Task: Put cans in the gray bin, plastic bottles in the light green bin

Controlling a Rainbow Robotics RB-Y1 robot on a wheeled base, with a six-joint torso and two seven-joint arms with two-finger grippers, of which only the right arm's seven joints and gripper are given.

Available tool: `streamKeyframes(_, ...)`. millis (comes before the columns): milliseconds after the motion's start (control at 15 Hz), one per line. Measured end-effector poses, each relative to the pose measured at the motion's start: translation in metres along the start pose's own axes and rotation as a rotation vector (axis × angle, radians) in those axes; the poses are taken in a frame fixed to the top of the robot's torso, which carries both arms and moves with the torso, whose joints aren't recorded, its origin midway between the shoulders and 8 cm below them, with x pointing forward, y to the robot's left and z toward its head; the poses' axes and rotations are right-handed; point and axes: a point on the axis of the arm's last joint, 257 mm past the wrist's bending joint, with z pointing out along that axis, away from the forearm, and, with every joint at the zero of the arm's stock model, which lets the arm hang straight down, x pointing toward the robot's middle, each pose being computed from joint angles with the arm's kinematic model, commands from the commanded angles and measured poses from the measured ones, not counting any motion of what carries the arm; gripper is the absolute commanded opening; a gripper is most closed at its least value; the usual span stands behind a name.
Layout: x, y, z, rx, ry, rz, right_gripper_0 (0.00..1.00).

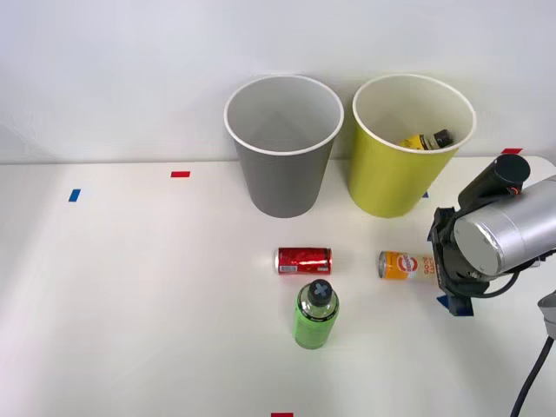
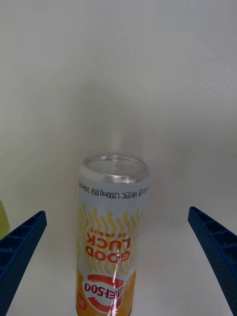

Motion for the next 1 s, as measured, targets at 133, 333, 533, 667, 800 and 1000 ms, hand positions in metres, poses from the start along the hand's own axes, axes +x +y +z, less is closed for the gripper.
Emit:
streamKeyframes(133,-0.002,0.000,0.006,0.023,-0.008,0.005,1.00)
streamKeyframes(333,0.000,0.004,0.016,0.046,-0.020,-0.001,1.00)
streamKeyframes(533,0.002,0.008,0.024,0.056,-0.025,-0.009,1.00)
streamKeyframes(667,0.003,0.009,0.027,0.061,-0.029,-0.019,1.00)
streamKeyframes(800,0.006,0.008,0.028,0.062,-0.028,-0.029,1.00)
streamKeyframes(1000,0.008,0.008,0.029,0.060,-0.027,-0.041,1.00)
